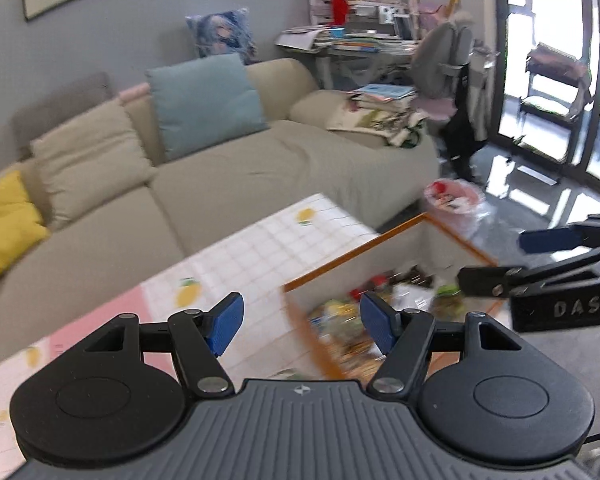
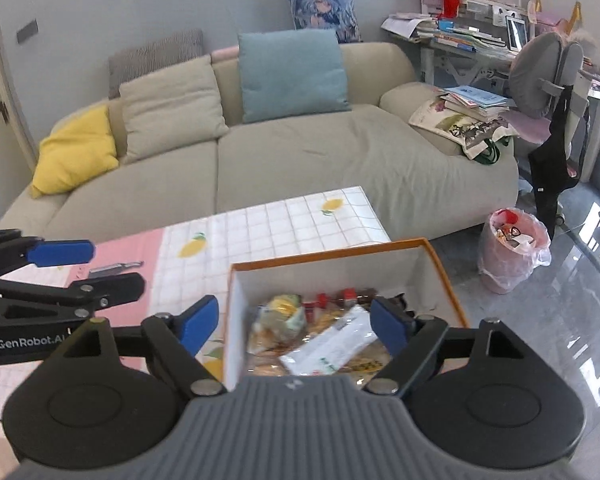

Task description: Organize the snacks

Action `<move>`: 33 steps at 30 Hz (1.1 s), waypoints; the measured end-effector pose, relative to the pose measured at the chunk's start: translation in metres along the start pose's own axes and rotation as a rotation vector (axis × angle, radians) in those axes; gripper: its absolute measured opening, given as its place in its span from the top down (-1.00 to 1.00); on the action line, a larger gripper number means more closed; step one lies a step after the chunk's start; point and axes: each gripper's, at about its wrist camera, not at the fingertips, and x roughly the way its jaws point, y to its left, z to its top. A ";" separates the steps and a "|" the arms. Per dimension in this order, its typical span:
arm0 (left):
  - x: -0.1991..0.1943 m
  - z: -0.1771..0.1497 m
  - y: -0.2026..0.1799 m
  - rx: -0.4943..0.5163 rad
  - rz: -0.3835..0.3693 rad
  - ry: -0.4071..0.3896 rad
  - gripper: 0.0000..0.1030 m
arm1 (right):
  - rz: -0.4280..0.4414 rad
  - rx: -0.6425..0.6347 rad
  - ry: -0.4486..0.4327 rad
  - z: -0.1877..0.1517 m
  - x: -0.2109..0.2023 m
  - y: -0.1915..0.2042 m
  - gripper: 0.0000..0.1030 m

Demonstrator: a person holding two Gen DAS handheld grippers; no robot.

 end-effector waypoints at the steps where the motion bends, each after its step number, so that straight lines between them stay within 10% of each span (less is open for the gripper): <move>1: -0.003 -0.006 0.001 0.016 0.024 -0.009 -0.53 | -0.007 0.005 -0.009 -0.004 -0.002 0.006 -0.59; 13: -0.024 -0.084 -0.003 0.049 0.119 -0.097 -0.53 | -0.152 -0.040 -0.174 -0.076 -0.026 0.051 -0.94; 33: 0.000 -0.146 0.013 -0.162 0.063 -0.018 -0.72 | -0.221 -0.022 -0.086 -0.154 0.005 0.060 -0.94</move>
